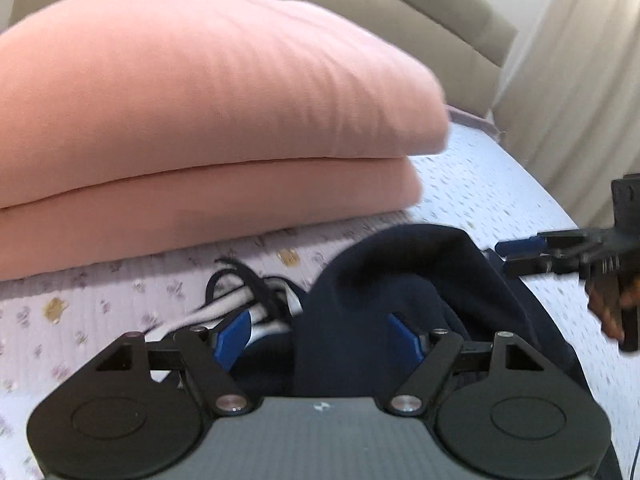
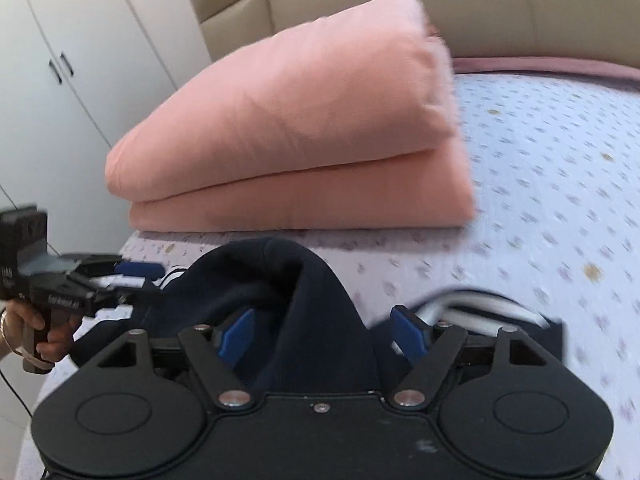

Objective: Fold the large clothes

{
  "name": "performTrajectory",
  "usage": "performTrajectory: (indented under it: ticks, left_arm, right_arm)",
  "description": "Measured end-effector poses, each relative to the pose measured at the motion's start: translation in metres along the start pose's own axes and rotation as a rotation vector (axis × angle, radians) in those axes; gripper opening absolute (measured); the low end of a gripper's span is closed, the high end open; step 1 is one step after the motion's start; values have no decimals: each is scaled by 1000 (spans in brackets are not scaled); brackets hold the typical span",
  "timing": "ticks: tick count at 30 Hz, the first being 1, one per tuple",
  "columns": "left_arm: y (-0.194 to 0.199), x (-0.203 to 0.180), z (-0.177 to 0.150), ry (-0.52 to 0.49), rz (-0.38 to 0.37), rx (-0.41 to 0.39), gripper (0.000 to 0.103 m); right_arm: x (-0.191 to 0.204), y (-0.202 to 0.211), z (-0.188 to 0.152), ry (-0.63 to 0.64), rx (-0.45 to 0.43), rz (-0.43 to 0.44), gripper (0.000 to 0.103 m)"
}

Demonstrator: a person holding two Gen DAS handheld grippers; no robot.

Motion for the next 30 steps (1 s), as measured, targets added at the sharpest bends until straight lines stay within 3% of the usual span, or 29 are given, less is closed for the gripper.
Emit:
performTrajectory:
  ticks: [2,3,4,5,9,12,15,16,17,18,20,21,23,26,28,30]
  left_arm:
    - [-15,3,-6,-10,29,43,77]
    - [-26,6,-8,-14,58,65,67]
    - [-32,7,-10,-14,77,64,52]
    - [-34,3,-10,-24,50,56,11]
    - [13,-23,-1,-165,-7,-174,6]
    - [77,-46,-13,-208,-130,-257,7]
    - [105,-52,-54,-270,-158,-193,16]
    - [108,-51,-73,-296,-154,-152,16]
    - [108,-47,-94,-313,-135,-99,26]
    - [105,-41,-115,-321,-115,-37,43]
    - [102,-29,-148,-325,-80,58,66]
    - [101,-23,-160,-308,-59,90,70]
    - [109,-13,-172,-254,-75,102,70]
    - [109,-17,-157,-205,-95,45,76]
    - [103,-33,-148,-263,-120,23,76]
    - [100,-57,-144,-344,-157,14,77]
  right_arm:
    - [8,-28,-5,54,91,-21,87]
    - [13,-39,-9,101,135,-55,77]
    - [16,-40,-9,151,127,-99,24]
    - [20,-34,-7,190,87,-157,13]
    - [42,43,16,245,-240,-180,12]
    - [63,112,6,286,-412,-104,13]
    - [81,133,-43,334,-346,10,27]
    - [85,130,-63,356,-277,34,56]
    - [87,123,-90,378,-174,57,85]
    - [88,117,-111,390,-97,75,88]
    - [88,114,-149,388,24,123,86]
    - [88,117,-160,370,52,142,86]
    - [83,129,-163,317,22,154,86]
    - [84,143,-147,292,-55,159,87]
    - [108,140,-136,374,-58,189,88]
    - [132,125,-131,496,-27,155,90]
Point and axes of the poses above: each gripper's, at about its wrist camera, not at the fingertips, and y roughly against the way its jaws point, x to its left, z to its top, the point moved 10 cm from there along -y, roughly the way its jaws point, and after that the axes turned 14 degrees about y, right-handed, at the moved point
